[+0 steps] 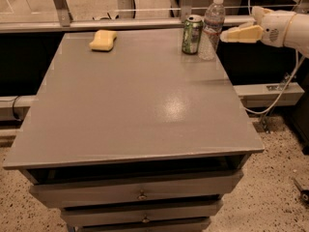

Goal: Move water bottle near green can

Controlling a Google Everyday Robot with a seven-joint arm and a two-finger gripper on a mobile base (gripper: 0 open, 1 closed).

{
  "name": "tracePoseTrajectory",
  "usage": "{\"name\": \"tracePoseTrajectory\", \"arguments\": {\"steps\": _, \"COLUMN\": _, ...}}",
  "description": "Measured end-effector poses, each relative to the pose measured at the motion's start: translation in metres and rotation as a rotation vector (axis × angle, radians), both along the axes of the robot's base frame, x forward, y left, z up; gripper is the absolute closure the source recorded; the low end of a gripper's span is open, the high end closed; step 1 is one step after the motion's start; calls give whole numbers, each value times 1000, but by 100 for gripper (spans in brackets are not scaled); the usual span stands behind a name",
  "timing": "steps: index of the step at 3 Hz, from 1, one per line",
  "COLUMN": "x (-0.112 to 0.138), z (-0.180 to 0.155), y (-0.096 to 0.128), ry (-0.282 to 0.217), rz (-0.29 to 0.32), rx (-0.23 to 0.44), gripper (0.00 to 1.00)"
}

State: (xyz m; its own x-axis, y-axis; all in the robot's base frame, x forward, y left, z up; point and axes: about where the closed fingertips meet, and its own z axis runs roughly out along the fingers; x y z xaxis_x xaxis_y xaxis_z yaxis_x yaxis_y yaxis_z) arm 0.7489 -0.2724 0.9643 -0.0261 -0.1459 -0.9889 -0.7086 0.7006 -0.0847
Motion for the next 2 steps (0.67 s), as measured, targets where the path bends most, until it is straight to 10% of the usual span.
{"name": "tracePoseTrajectory", "arguments": {"steps": 2, "x": -80, "z": 51, "y": -3, "ry": -42, "rz": 238, "rx": -105, "gripper": 0}}
